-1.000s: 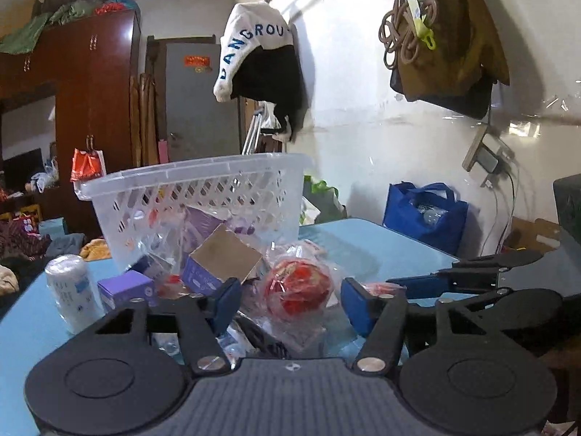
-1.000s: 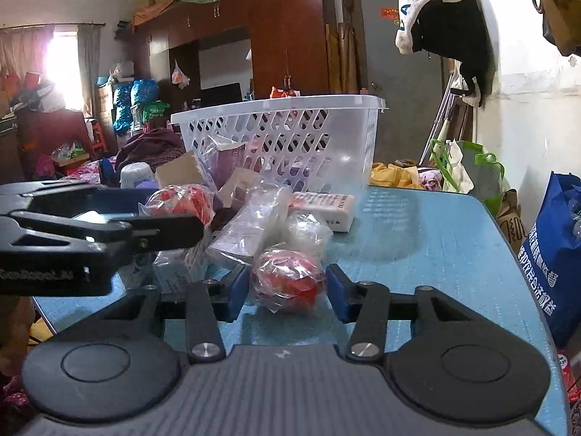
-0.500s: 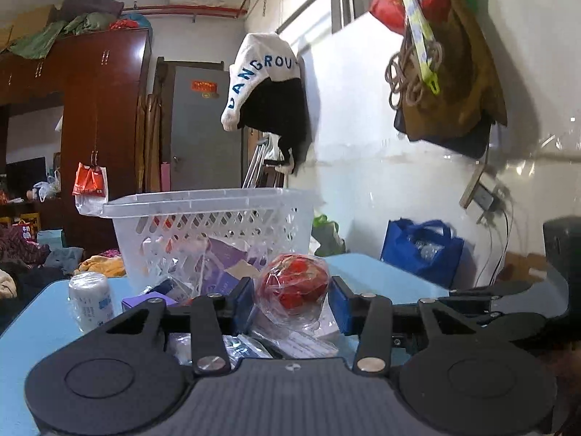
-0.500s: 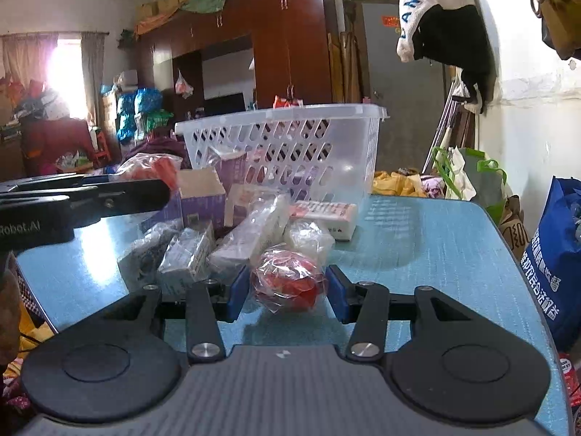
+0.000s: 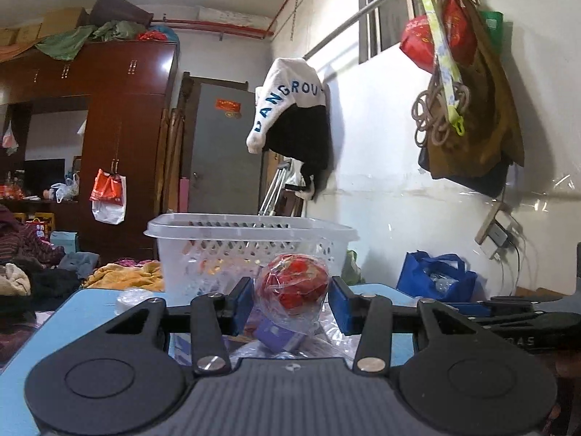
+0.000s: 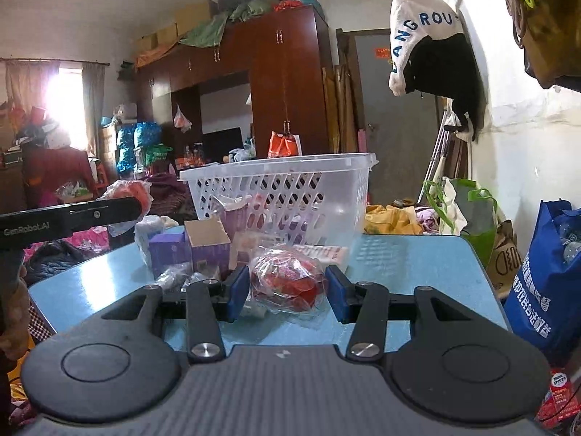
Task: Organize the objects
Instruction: 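Lift both bagged red items over the white basket and release them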
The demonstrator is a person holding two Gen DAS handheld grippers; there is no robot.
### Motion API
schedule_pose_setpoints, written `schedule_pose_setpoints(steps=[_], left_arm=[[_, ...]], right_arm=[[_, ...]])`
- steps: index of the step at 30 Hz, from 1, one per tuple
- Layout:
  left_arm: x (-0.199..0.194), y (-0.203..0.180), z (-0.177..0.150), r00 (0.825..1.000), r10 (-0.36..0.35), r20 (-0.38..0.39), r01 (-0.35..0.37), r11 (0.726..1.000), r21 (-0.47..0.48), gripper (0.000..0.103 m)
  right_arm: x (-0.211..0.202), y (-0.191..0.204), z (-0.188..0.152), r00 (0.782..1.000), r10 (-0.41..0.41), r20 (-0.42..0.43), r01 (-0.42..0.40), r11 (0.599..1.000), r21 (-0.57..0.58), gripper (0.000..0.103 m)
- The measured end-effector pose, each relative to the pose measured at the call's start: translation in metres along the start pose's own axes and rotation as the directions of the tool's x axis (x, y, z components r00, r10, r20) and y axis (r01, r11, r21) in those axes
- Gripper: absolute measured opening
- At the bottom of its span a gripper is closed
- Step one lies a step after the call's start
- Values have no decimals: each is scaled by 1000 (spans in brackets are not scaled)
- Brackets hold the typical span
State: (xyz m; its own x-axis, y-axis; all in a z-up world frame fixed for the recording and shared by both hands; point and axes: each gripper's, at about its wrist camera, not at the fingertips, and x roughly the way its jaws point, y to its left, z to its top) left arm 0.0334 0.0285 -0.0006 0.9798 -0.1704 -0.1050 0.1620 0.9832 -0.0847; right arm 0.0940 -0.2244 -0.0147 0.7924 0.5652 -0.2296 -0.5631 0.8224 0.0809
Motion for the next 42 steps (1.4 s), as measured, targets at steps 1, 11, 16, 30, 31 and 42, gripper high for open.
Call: schedule_pose_setpoints(steps=[1,11,16,30,31,42], left_arm=[[-1,2,1,1000,4,2,-4,1000,-3,49],[-1,17,4,999,42,7,-42,998,-38,49],[2,26,4,999,54,1,-53,997,-64,49],[6,48,34,995,90,30,-89,994,-61,49],[10,50,40,995,91,28,-90,994,-59,49],[132,64,123,991,48,-123,-53,998,-39,49]], right_arm=[[-1,0,0,1000,-1,4,1,1000,0,50],[-1,1,14,999,-20,32,22,999,-48,50],[7,-5,22,1000,-7,24,9,999,-47,50],[22,-15,71,998,10,64,-5,997,-77,49],[25,-15,78,997,8,72,-2,997,-81,49],[128,-19,110,995,-65,74,77,981,-179,49]])
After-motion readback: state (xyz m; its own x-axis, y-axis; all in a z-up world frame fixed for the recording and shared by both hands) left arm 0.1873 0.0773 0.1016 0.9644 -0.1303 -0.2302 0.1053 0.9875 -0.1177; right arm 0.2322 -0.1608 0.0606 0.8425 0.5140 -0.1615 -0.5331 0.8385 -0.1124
